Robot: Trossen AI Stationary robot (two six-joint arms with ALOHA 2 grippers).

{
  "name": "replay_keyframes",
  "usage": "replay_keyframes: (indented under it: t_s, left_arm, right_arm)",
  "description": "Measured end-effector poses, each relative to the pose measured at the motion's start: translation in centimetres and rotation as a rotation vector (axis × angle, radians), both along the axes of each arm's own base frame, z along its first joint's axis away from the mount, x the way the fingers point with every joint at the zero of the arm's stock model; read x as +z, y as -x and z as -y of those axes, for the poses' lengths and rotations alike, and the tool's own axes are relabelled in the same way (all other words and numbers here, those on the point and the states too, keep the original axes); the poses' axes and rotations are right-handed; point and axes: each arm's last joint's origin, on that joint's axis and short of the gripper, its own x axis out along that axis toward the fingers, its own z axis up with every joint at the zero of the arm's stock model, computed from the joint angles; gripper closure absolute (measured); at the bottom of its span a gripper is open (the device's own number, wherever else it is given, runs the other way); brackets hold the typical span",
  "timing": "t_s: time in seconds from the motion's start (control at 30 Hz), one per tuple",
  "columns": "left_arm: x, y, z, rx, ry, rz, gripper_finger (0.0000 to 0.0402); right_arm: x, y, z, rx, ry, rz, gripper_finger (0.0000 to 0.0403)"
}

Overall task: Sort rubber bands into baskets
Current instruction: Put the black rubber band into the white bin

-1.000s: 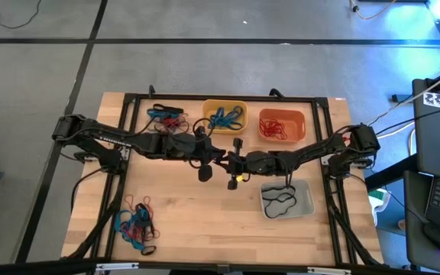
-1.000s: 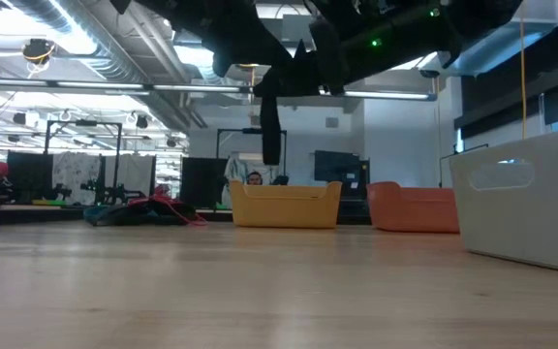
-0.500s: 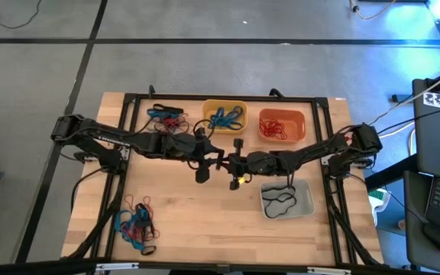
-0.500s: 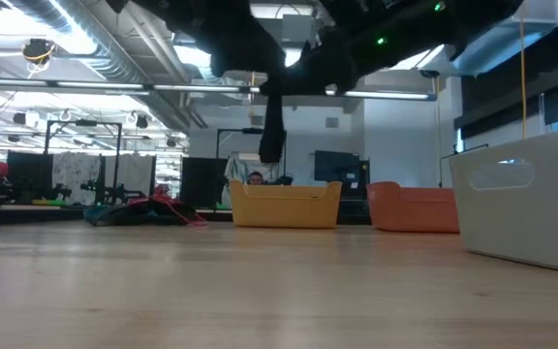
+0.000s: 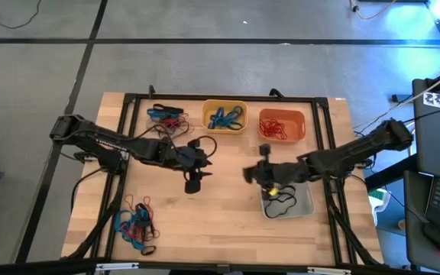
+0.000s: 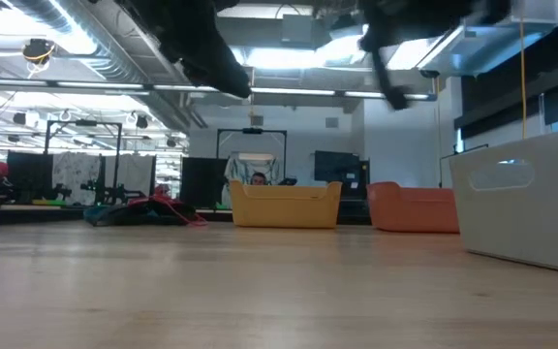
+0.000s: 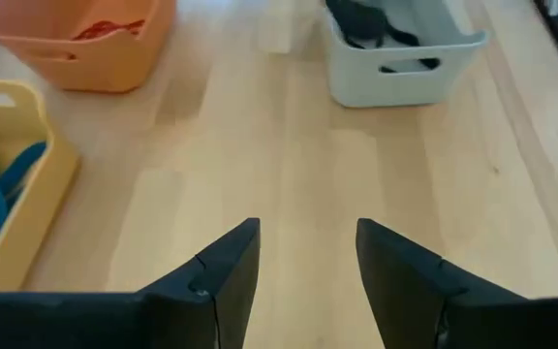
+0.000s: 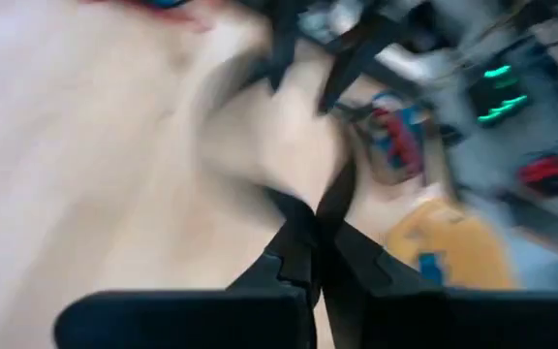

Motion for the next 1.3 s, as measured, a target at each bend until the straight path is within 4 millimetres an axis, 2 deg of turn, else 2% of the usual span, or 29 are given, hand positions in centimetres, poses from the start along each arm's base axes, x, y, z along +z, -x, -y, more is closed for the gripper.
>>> replay_keyframes:
  t_s: [0.2, 0.47, 0.7, 0.9, 1.03, 1.3]
  left_arm:
    - [-0.1, 0.1, 0.8, -0.013, 0.01, 0.004, 0.0231]
    - [0.0, 0.1, 1.1, -0.011, 0.027, 0.018, 0.0231]
    - [0.0, 0.1, 1.1, 0.001, 0.039, 0.018, 0.0231]
    - [0.0, 0.1, 1.1, 0.004, 0.041, 0.014, 0.0231]
    - [0.0, 0.1, 1.1, 0.004, 0.041, 0.013, 0.0231]
    - [0.0, 0.1, 1.1, 0.005, 0.041, 0.014, 0.0231]
  right_arm:
    - [0.6, 3.8, -0.5, 0.056, -0.266, -0.176, 0.0387]
    - [-0.6, 5.6, -0.5, 0.011, -0.553, -0.462, 0.0386]
    - [-3.0, 5.9, -0.5, -0.109, -0.574, -0.671, 0.0386]
    - [-5.6, 5.8, -0.5, -0.261, -0.596, -0.757, 0.0383]
    - [-6.0, 5.8, -0.5, -0.315, -0.606, -0.786, 0.0348]
    - [-6.0, 5.9, -0.4, -0.297, -0.724, -0.875, 0.0225]
